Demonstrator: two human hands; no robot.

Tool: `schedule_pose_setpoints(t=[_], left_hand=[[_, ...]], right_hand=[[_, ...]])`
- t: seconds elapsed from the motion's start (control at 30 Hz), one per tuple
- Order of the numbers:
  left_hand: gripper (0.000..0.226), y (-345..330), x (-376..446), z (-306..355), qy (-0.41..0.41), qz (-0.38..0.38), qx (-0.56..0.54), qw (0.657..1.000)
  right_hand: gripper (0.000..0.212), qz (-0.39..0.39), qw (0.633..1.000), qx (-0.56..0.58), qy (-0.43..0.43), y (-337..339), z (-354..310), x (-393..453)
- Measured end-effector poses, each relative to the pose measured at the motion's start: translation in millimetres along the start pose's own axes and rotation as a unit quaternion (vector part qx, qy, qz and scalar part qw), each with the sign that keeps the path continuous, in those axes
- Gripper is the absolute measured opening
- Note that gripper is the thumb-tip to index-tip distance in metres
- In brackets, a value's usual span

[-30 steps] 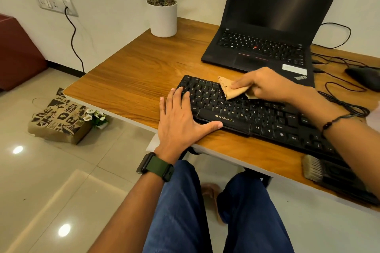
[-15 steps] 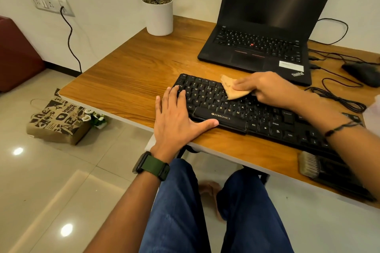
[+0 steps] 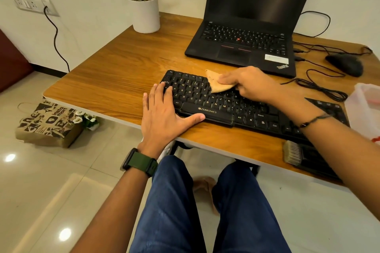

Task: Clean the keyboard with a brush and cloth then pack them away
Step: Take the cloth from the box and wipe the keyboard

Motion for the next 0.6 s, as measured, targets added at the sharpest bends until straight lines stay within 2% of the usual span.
schedule_pose_setpoints(t=[0.17, 0.27, 0.33, 0.47, 0.6], left_hand=[[0.124, -0.6, 0.0, 0.4, -0.004, 0.004, -0.002, 1.0], [0.126, -0.3, -0.2, 0.8, -0.003, 0.004, 0.001, 1.0], [0.125, 0.7, -0.5, 0.9, -0.002, 0.005, -0.001, 1.0], [0.124, 2.3, -0.8, 1.4, 0.0, 0.001, 0.0, 1.0], [0.124, 1.5, -0.5, 1.8, -0.001, -0.008, -0.003, 1.0]], right_hand=[[0.05, -0.053, 0.998, 0.015, -0.044, 10.6, 27.8, -27.8], [0.048, 0.006, 0.997, 0.037, -0.07, 21.9, 21.0, -18.9], [0.049, 0.036, 0.997, 0.031, -0.058, 21.7, 4.9, -6.0], [0.054, 0.007, 1.0, -0.004, 0.005, 4.3, -25.3, 10.2], [0.054, -0.006, 1.0, -0.02, -0.009, 5.1, -8.9, -11.7]])
Point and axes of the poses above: each hand's wrist, its own x-axis towards the middle knuckle, its own y-axis out of the back of the hand, z = x × y, the point moved 5 cm from there along x, towards the middle knuckle, and after that the axes turned 8 degrees about -x, right-handed, at the moved point
